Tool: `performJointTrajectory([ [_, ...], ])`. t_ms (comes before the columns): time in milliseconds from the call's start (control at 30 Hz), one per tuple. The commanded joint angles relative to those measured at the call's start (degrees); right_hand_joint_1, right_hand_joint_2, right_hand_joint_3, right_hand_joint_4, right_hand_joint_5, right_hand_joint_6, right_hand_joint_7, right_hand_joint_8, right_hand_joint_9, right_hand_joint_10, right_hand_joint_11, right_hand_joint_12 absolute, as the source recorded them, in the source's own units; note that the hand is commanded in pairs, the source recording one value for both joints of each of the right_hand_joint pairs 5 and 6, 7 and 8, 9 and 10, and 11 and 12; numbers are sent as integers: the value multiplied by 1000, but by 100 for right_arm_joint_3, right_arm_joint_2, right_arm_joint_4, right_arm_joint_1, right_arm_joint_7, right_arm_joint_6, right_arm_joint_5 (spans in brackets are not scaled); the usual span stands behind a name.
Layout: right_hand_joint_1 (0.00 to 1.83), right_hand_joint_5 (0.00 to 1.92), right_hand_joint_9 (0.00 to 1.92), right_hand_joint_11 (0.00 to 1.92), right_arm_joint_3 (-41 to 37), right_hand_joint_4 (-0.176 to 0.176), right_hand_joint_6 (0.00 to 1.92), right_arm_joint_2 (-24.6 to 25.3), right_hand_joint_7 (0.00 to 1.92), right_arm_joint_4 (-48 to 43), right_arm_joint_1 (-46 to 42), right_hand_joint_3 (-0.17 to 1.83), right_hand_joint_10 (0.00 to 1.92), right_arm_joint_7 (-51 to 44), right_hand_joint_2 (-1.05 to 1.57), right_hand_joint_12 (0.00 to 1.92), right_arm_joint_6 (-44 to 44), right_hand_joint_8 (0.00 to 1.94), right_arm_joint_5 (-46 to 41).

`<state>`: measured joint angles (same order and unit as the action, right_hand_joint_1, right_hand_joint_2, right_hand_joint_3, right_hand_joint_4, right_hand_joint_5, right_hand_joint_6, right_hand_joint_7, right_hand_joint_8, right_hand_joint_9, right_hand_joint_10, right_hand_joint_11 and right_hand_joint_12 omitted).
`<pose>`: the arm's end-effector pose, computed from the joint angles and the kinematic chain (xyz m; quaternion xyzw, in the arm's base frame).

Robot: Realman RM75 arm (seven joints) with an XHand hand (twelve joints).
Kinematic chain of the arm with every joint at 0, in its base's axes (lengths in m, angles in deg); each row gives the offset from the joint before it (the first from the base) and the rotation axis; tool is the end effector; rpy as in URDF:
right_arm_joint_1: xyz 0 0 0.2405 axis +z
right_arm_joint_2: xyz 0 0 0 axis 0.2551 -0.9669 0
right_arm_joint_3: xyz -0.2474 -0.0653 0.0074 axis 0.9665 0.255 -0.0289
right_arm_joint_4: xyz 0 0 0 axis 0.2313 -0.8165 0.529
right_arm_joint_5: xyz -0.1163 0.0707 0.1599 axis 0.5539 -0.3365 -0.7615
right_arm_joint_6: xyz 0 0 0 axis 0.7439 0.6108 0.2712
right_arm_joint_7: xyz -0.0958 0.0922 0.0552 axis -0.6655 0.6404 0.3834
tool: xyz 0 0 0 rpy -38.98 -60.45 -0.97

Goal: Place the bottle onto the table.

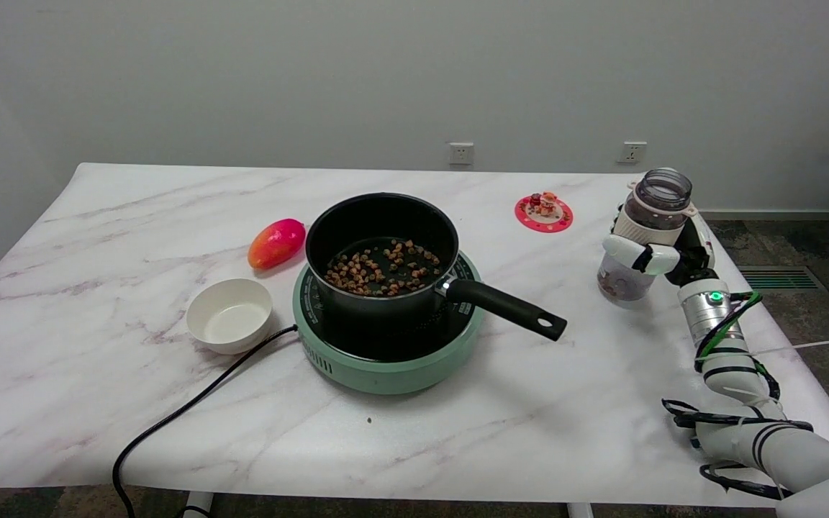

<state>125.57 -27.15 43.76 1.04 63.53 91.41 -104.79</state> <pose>-0.3331 -0.3009 0.5101 0.4697 -0.3047 0.6176 0.5524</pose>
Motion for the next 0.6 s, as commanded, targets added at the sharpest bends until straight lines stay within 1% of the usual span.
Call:
performJointTrajectory([
  [33,1360,1769,1352,1191,22,0,1769,46,1730,17,-103,854,1352,-35,856,1191,165,1730,6],
  [100,1361,1727,1348,1178,30,0,1727,46,1715,22,-119,906,1348,-35,797,1178,178,1715,6],
  [233,1319,1555,1306,1092,30,0,1555,46,1623,0,-159,1131,1306,-80,481,1092,186,1623,6],
  [433,1264,1308,1182,927,30,0,1308,46,1460,22,-160,1369,1182,-122,29,927,264,1460,-17],
  [533,1242,1111,1092,828,-2,0,1111,46,1368,22,-156,1383,1092,-159,-194,828,285,1368,-2],
  [600,1234,897,1019,773,12,0,897,46,1304,22,-156,1331,1019,-178,-334,773,289,1304,-5],
])
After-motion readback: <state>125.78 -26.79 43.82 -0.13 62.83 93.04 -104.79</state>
